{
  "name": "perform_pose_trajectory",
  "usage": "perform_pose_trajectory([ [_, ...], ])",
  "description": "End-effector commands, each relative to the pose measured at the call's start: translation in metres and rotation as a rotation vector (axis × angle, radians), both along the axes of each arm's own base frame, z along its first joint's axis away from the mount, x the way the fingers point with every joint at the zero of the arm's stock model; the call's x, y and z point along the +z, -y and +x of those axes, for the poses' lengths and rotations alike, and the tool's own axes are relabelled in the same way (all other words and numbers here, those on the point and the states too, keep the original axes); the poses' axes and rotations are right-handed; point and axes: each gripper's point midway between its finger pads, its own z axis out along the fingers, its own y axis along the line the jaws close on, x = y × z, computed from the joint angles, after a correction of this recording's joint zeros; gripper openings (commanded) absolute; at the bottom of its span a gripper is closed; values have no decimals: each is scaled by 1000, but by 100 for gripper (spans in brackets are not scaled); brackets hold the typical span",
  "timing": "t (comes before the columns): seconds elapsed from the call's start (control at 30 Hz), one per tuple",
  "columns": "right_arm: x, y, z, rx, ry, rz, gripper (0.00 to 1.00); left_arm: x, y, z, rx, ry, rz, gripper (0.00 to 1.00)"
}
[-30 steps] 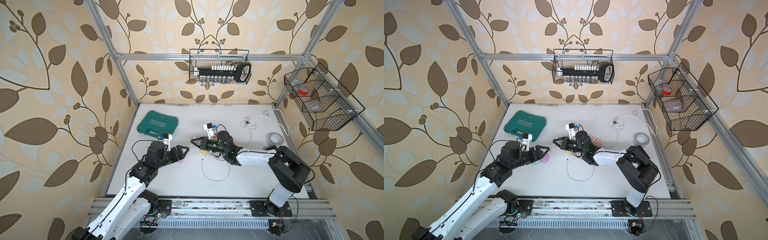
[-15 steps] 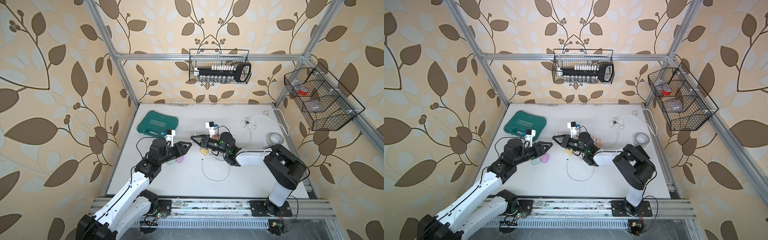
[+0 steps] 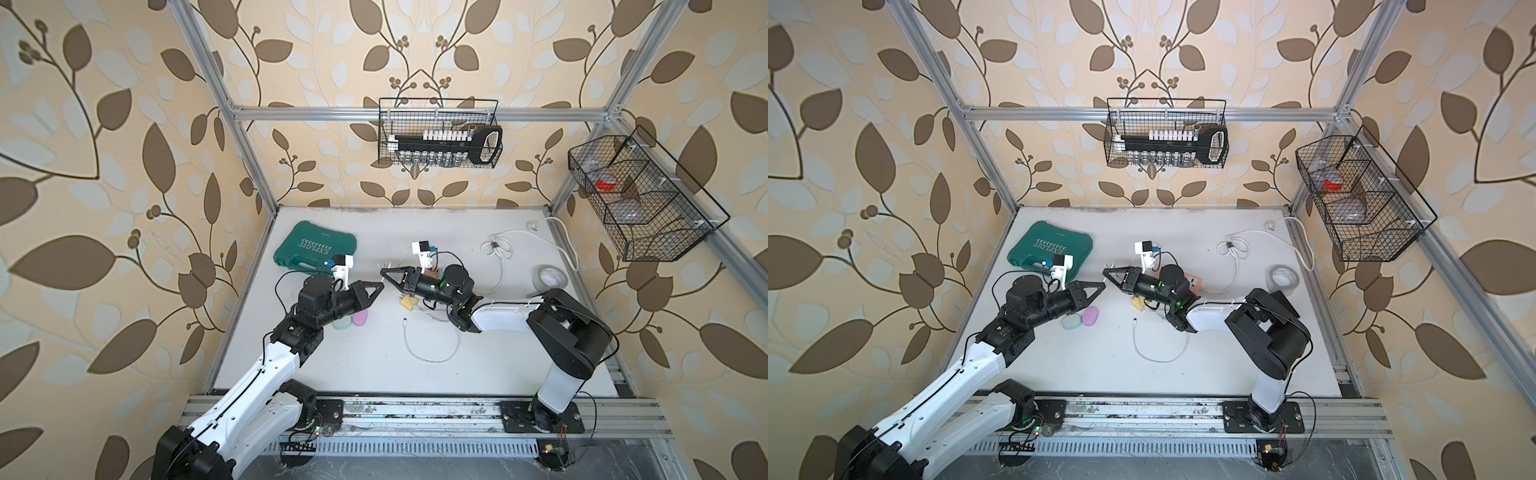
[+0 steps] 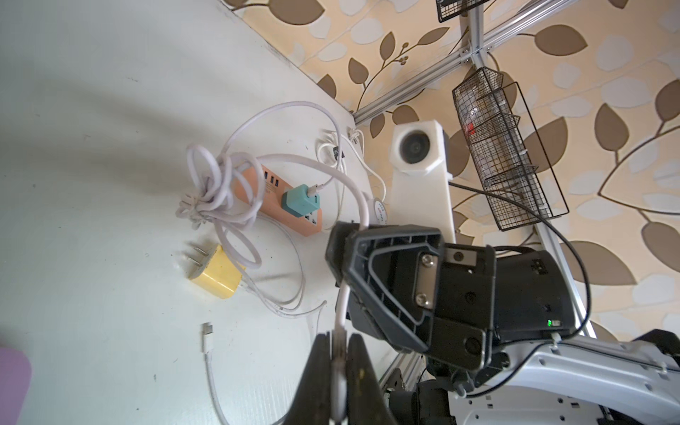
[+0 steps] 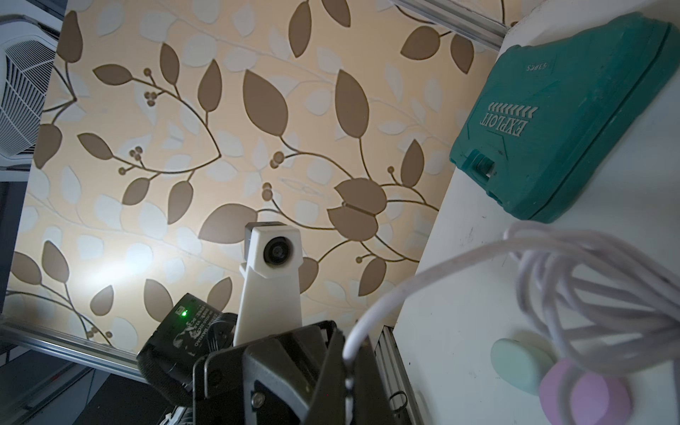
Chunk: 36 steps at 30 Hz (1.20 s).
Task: Charge the bluetooth headset
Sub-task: Pick up the charging cable from the center of the board, then adjust the charging cable.
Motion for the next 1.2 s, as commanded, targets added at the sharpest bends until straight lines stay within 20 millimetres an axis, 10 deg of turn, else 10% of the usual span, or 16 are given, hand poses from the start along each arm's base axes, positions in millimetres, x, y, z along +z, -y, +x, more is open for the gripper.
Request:
perform_pose_trajectory([
  [0.0,-2,-1,-5,23,14,13,6,19,1,1,-13,71,-13,1],
  [0.27,-38,10,-10,28,0,-187,48,11,-7,-1,-8,44,79,0],
  [0.5,-64,53,-27,49,43,-430,52,-3,-11,-3,-57,-31,214,0],
  [0.7,-39,81,-44,91,258,-604,57,-6,0,-12,-198,-107,278,0],
  [1.17,-8,37,-66,445,461,-438,57,27,22,-55,-543,-29,262,0],
])
